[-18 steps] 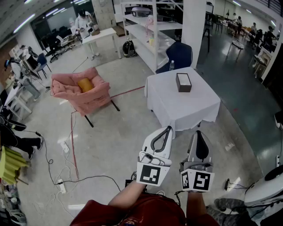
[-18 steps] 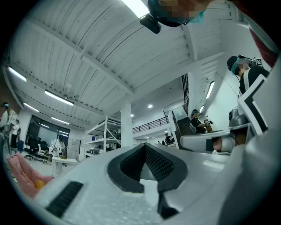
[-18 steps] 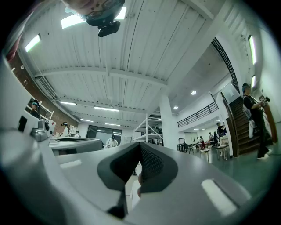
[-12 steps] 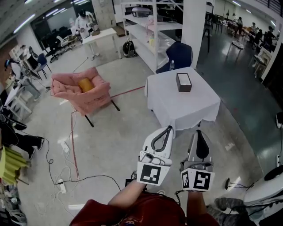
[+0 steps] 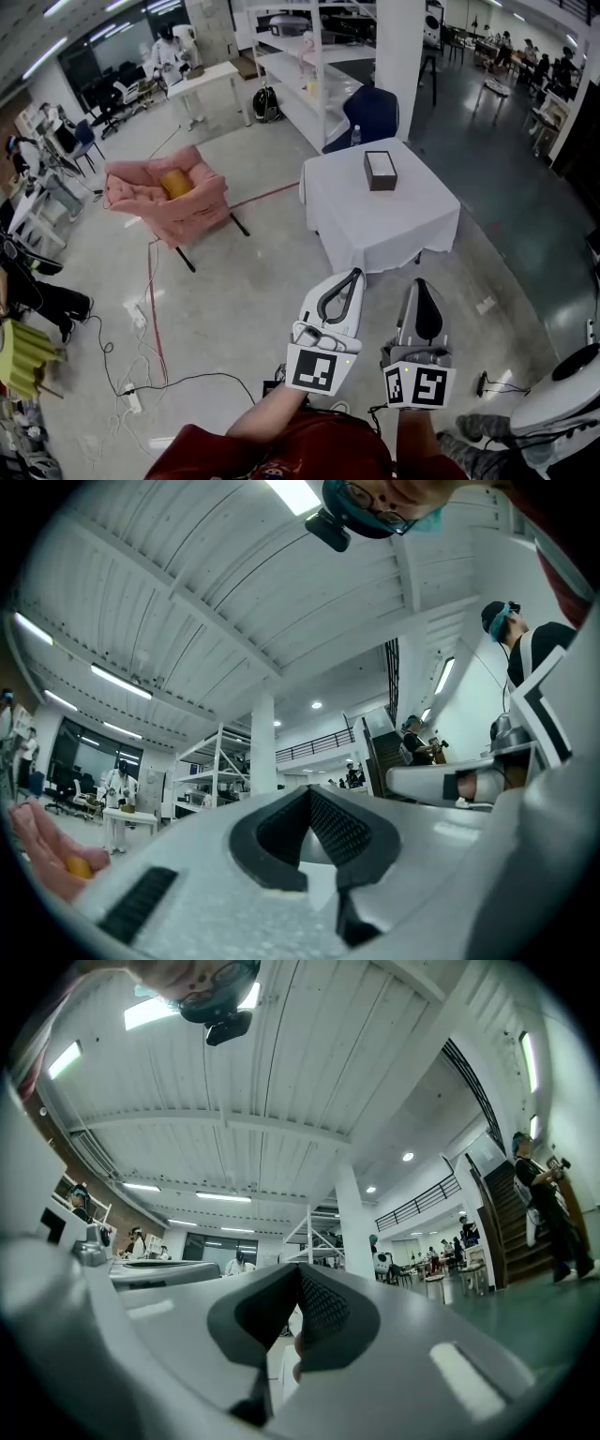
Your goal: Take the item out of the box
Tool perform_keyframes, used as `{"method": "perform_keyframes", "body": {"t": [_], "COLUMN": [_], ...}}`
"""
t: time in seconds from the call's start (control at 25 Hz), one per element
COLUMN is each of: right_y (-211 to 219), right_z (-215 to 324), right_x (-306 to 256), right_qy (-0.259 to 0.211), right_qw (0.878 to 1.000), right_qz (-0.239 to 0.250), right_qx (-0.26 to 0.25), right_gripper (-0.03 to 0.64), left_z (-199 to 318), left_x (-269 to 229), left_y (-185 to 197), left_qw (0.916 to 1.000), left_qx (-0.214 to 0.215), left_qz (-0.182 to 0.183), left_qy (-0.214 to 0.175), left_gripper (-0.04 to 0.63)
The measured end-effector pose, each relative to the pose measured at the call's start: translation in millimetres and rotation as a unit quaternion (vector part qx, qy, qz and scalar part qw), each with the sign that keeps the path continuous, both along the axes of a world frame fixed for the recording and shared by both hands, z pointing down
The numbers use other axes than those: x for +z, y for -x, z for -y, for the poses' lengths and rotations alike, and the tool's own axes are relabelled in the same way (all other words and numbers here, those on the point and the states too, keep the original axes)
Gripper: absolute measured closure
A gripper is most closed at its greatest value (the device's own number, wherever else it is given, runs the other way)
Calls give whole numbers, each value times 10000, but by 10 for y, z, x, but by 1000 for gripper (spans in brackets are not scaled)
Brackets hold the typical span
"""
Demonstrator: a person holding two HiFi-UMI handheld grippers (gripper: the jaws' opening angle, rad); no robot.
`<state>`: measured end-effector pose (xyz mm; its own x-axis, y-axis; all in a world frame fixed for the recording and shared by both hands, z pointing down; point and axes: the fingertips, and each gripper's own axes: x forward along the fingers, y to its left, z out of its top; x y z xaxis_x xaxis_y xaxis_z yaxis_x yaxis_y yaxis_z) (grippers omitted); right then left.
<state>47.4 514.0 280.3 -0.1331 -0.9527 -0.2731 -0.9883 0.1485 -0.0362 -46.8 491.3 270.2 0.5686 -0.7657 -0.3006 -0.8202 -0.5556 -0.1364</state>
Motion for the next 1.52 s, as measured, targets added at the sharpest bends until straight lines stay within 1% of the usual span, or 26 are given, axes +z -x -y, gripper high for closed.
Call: {"method": "perform_keyframes", "body": {"t": [0.08,0.24,0.32,0.4,0.56,0.76,1.12,1.36,1.52], "right_y": [-103,-304,-358,-395,-500,-528,-508,-330,-233], "right_z": [-38,-149,-201,-234,-249,-156,257,671,1012], "right_x": [27,47,38,24,5,-4,-34,3,-4], "right_qy": [34,113,138,160,185,217,220,253,228], "right_qw": [10000,9999,9999,9999,9998,9997,9996,9993,9994], "right_qz": [25,70,51,-4,-35,-134,-195,-269,-256], "right_qx": [33,41,-2,-33,-28,-68,-5,-49,25], "right_gripper": [615,615,615,615,615,615,616,615,615], "left_z": [-26,-131,-170,-196,-224,-146,264,699,1044], "left_x": [-8,-4,2,-26,-50,-8,17,64,44], "left_y": [-74,-252,-303,-328,-407,-461,-437,-331,-236], "left_qw": [10000,10000,9998,9997,9998,9999,9999,9998,9999], "left_qx": [-7,-1,3,-34,-33,-8,1,53,54], "left_qz": [-71,-30,-110,-160,-98,61,95,-6,97], "left_qy": [27,77,169,177,161,140,136,194,129], "left_gripper": [594,594,594,594,594,594,594,594,594]}}
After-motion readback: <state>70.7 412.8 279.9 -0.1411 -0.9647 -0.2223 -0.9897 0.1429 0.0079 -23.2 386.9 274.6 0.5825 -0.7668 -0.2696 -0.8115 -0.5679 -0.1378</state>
